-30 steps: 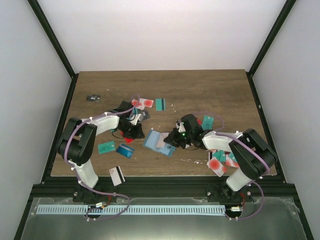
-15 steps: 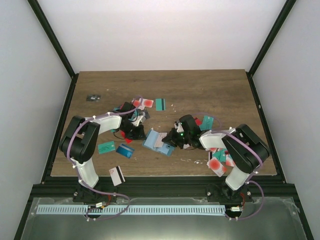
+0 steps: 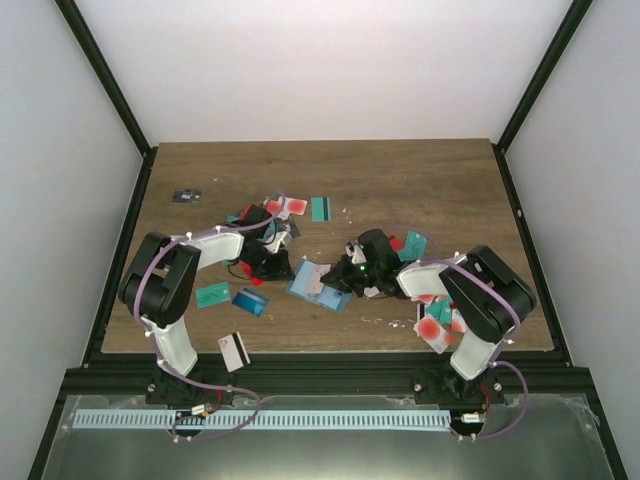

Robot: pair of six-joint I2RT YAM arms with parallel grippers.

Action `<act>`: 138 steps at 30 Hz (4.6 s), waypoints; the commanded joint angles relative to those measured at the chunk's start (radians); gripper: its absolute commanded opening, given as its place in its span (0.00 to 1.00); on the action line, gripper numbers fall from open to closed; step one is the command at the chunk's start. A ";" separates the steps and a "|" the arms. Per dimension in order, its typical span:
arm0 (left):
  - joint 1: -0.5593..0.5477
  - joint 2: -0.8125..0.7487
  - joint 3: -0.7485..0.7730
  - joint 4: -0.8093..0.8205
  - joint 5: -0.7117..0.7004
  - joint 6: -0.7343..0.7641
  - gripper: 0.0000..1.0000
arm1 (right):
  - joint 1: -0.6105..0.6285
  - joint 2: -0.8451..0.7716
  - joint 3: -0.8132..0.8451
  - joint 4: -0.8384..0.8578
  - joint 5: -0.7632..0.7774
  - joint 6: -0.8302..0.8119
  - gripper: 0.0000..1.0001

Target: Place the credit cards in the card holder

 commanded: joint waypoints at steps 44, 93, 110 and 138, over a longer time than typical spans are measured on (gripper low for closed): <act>-0.036 0.001 -0.090 0.034 -0.036 -0.064 0.12 | 0.008 0.063 -0.046 0.115 -0.010 0.020 0.01; -0.040 -0.099 -0.222 0.085 -0.128 -0.206 0.12 | 0.038 0.259 0.118 0.097 -0.099 -0.039 0.01; -0.041 -0.134 -0.220 0.077 -0.168 -0.217 0.12 | 0.034 0.166 0.253 -0.323 -0.028 -0.208 0.35; -0.041 -0.545 -0.149 -0.432 -0.416 -0.341 0.56 | 0.058 -0.057 0.334 -0.683 0.049 -0.376 0.82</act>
